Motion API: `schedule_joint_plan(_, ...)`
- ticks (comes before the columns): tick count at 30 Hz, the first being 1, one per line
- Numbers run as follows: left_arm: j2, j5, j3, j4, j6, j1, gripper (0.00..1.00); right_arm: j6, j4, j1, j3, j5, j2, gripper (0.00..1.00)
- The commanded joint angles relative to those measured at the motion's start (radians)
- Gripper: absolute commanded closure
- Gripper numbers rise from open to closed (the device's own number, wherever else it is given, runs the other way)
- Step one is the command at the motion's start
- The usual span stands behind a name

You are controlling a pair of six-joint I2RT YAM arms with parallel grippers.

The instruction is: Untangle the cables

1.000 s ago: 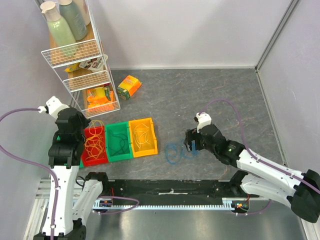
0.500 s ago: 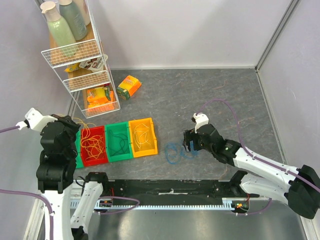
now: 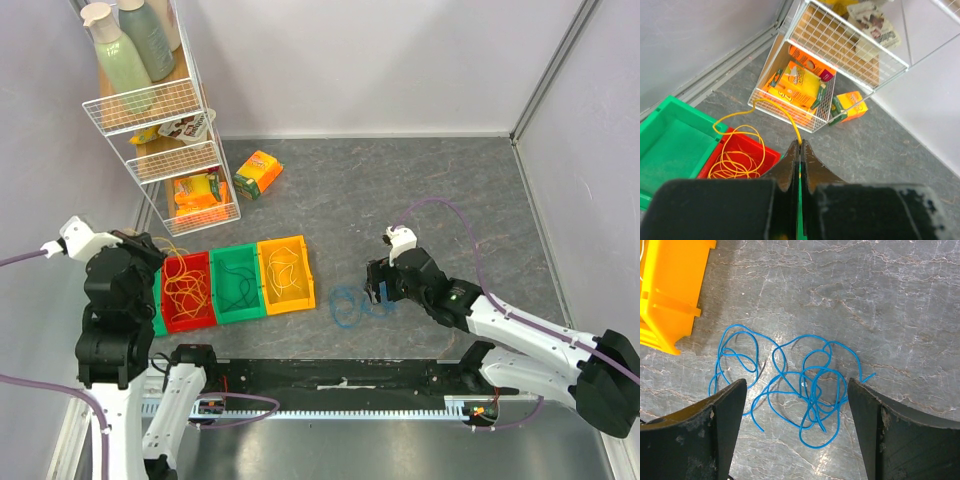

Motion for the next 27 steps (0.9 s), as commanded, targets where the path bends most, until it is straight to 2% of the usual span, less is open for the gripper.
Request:
schedule_joint_plan(1, 0.061, 0.045, -0.067, 0.020, -0.010, -0.001, 0.98, 0.008, 0.036, -0.002, 0.017, -0.008, 0.008, 0.11)
schedule_joint_plan(4, 0.130, 0.026, -0.118, -0.003, -0.093, -0.001, 0.98, 0.010, 0.036, -0.002, 0.018, -0.008, 0.006, 0.11)
schedule_joint_plan(8, 0.175, -0.021, -0.238, 0.057, -0.128, 0.000, 0.98, 0.019, 0.028, -0.002, 0.008, -0.004, -0.018, 0.11)
schedule_joint_plan(13, 0.304, -0.002, -0.270, 0.074, -0.188, 0.002, 0.98, 0.025, 0.011, -0.002, -0.012, 0.012, -0.055, 0.11)
schedule_joint_plan(17, 0.397, 0.045, -0.317, 0.045, -0.309, 0.018, 0.98, 0.020, 0.000, -0.002, -0.006, 0.015, -0.058, 0.11)
schedule_joint_plan(23, 0.480, 0.329, -0.419, 0.142, -0.343, 0.241, 0.98, 0.016, -0.004, -0.002, -0.005, 0.022, -0.070, 0.11)
schedule_joint_plan(27, 0.546, 0.398, -0.463, 0.214, -0.346, 0.351, 0.98, 0.014, -0.009, -0.002, -0.014, 0.027, -0.078, 0.11)
